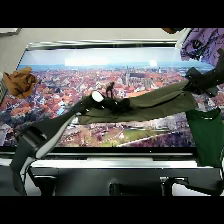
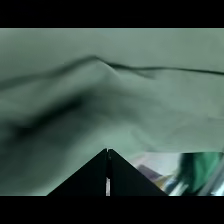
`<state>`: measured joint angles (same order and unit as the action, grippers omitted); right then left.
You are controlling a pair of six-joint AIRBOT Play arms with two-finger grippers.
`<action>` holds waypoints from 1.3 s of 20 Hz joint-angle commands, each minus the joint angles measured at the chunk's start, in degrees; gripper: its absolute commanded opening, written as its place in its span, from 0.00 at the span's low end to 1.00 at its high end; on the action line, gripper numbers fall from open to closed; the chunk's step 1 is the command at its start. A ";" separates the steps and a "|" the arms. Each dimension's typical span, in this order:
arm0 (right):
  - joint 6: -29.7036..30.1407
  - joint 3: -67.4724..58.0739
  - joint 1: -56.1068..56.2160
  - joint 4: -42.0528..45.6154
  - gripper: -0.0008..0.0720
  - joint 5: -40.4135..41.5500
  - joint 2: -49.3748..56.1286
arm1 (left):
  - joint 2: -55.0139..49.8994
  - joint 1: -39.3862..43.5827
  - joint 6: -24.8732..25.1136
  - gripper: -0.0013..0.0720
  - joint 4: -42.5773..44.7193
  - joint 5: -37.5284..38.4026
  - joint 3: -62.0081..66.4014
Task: Fold the clothes and pants, and hang the long-sleeved shirts on hangers.
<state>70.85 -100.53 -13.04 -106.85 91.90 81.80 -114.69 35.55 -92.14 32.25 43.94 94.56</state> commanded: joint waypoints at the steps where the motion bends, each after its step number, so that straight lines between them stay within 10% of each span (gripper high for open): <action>1: -0.85 -2.54 0.07 0.61 0.05 4.04 -0.50 | -2.69 5.86 -0.02 0.04 -8.46 -8.41 0.07; 10: -2.84 -2.97 0.07 3.54 0.05 4.87 -1.51 | -6.38 8.22 2.10 0.04 -15.26 -9.14 4.63; 20: -16.48 -3.08 11.17 -4.00 0.05 -6.21 -2.08 | 16.90 -18.84 -4.33 0.04 30.82 27.56 4.59; 26: -31.21 -3.06 30.95 0.59 0.05 -21.03 0.07 | 28.72 -35.95 -1.62 0.04 35.52 36.04 4.59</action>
<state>47.72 -103.55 9.58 -108.27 78.94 80.68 -91.13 7.11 -95.02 63.70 74.59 99.13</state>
